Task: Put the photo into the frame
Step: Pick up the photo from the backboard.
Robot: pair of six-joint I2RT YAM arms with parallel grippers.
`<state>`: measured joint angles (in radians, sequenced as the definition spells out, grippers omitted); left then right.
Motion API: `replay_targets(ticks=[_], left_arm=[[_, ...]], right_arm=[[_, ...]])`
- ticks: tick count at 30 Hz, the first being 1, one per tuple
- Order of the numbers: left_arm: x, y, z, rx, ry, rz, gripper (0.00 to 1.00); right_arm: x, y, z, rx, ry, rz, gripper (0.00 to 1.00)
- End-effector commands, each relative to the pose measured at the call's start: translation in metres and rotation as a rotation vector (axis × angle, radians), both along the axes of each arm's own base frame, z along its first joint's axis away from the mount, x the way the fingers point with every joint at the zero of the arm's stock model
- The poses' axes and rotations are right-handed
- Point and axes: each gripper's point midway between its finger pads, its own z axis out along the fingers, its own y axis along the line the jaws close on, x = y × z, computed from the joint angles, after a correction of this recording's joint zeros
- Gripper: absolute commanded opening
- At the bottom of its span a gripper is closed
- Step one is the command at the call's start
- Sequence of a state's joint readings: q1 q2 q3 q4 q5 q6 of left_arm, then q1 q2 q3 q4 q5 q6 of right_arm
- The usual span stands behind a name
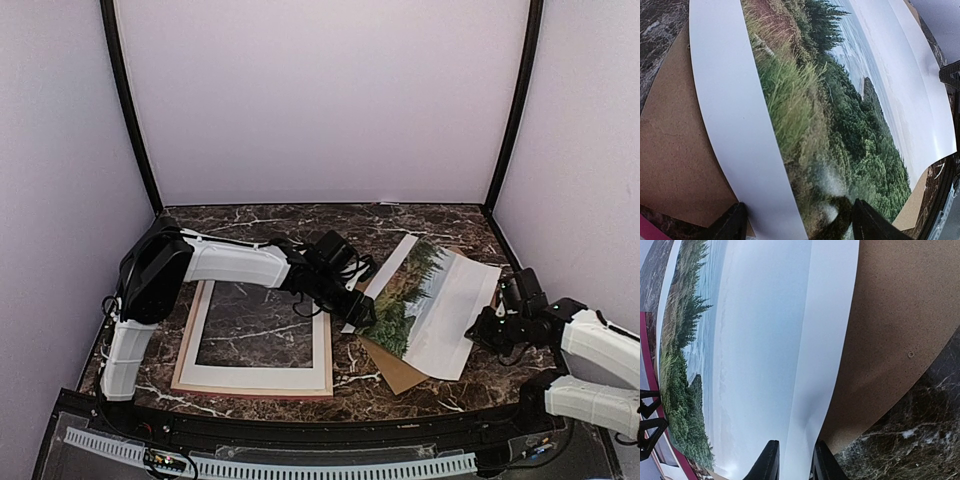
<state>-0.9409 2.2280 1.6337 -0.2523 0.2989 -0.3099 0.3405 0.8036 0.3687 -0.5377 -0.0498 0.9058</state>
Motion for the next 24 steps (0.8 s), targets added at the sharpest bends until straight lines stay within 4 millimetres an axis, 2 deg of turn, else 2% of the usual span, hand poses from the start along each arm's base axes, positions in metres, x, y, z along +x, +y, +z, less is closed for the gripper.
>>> replay_targets(ticks=[1,11,20,24], left_arm=[[-0.008,0.007,-0.009,0.032,0.015,-0.003,0.75],[-0.008,0.009,-0.006,0.035,0.006,-0.001,0.75],[-0.008,0.009,-0.005,0.032,0.006,-0.003,0.75],[-0.008,0.009,-0.003,0.032,0.002,-0.005,0.75]], right_arm=[[0.020,0.004,0.018,0.001,-0.087,0.003,0.23],[0.033,0.003,0.018,-0.013,-0.121,-0.002,0.21],[0.043,-0.006,0.015,-0.077,-0.113,-0.008,0.22],[0.052,-0.007,0.024,-0.097,-0.128,0.014,0.12]])
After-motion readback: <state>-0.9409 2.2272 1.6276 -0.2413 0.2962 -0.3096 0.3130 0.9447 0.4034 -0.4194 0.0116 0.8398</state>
